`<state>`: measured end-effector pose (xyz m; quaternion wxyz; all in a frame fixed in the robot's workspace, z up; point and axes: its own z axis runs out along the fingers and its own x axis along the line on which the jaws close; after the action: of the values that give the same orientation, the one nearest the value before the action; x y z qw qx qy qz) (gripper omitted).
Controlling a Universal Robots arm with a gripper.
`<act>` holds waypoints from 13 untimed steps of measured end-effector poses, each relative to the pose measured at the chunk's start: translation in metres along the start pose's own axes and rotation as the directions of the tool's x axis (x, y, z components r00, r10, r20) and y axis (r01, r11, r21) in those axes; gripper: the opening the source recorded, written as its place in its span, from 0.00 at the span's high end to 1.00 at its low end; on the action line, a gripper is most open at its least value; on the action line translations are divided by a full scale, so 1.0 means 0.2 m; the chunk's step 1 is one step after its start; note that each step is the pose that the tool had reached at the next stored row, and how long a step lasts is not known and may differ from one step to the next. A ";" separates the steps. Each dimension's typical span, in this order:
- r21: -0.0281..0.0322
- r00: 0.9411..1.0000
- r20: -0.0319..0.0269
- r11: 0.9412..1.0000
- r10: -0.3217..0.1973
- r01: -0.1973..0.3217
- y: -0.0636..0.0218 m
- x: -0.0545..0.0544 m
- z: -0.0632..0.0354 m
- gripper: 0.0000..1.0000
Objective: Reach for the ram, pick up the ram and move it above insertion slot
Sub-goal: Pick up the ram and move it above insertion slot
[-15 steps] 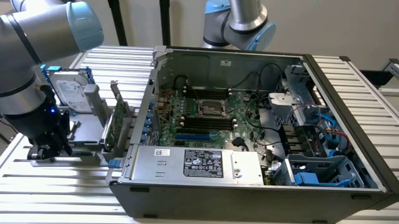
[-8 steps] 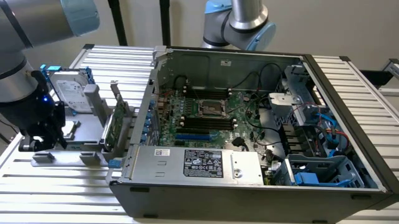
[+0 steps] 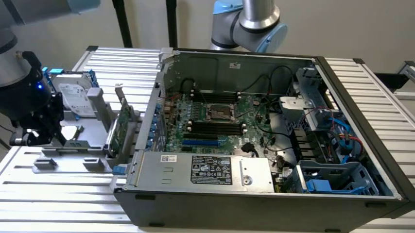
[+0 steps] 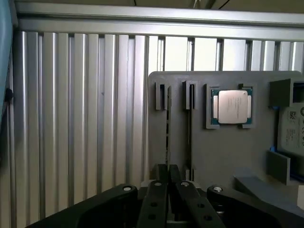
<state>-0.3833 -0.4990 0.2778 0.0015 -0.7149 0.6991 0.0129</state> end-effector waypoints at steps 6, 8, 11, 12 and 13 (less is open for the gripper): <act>0.000 1.000 0.000 1.000 0.000 0.000 -0.101 0.00 -0.137 0.86; 0.000 1.000 0.001 1.000 0.000 0.000 -0.147 0.00 -0.184 0.86; 0.000 1.000 0.003 1.000 0.000 0.000 -0.213 0.00 -0.253 0.86; 0.000 1.000 0.004 1.000 0.000 0.000 -0.235 0.00 -0.276 0.86; 0.000 1.000 0.005 1.000 0.000 0.000 -0.257 0.00 -0.298 0.86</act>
<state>-0.3309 -0.4990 0.3367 0.0031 -0.7149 0.6990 0.0145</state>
